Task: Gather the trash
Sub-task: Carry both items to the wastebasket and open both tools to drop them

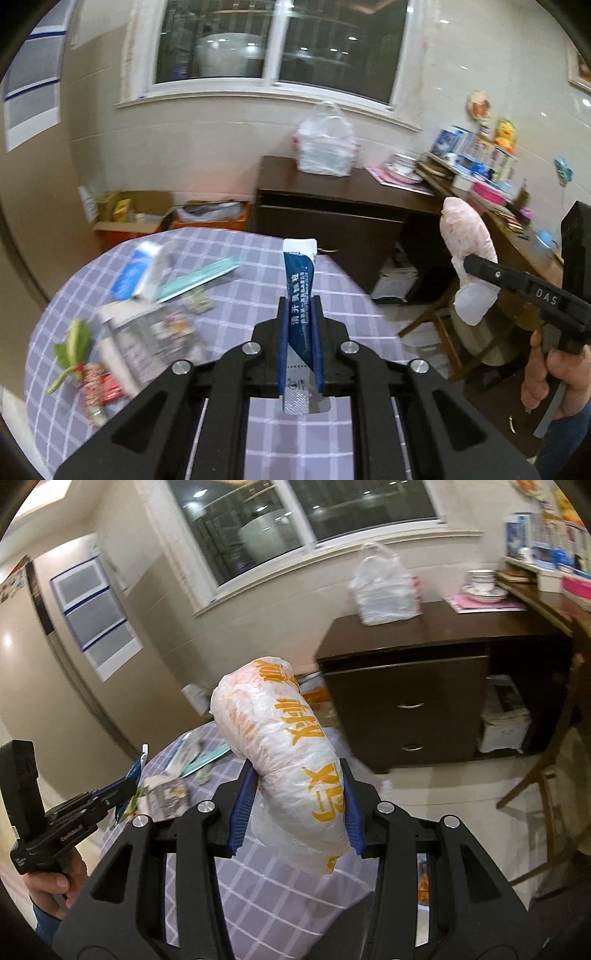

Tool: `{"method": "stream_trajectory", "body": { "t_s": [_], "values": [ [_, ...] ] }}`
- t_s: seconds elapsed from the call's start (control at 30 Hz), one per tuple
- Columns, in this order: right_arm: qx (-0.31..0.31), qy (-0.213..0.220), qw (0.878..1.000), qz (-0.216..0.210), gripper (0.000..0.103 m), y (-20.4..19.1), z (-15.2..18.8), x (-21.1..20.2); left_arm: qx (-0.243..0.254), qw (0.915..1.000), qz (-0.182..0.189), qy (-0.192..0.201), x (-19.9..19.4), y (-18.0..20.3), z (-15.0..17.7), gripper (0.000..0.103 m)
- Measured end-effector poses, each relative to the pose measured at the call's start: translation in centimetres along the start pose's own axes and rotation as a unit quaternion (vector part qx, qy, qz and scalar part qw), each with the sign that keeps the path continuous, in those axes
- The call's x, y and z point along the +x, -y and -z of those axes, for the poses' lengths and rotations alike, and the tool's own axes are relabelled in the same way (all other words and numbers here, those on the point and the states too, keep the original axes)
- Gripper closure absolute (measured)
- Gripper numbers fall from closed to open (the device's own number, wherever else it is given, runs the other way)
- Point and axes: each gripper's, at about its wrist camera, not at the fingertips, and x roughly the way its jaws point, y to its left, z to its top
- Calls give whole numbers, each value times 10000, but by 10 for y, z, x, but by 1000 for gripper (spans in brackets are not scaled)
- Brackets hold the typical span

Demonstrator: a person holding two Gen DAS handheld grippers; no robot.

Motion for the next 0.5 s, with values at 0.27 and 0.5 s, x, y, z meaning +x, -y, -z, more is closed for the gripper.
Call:
{"method": "stream_trajectory", "body": {
  "t_s": [0.27, 0.5],
  "values": [
    [531, 226, 9961, 661, 60, 67, -4, -30, 375, 9963, 744, -221, 43, 74, -13, 92],
    [1091, 50, 9867, 1205, 60, 125, 11, -29, 646, 9884, 1137, -771, 102, 134, -7, 92]
  ]
}}
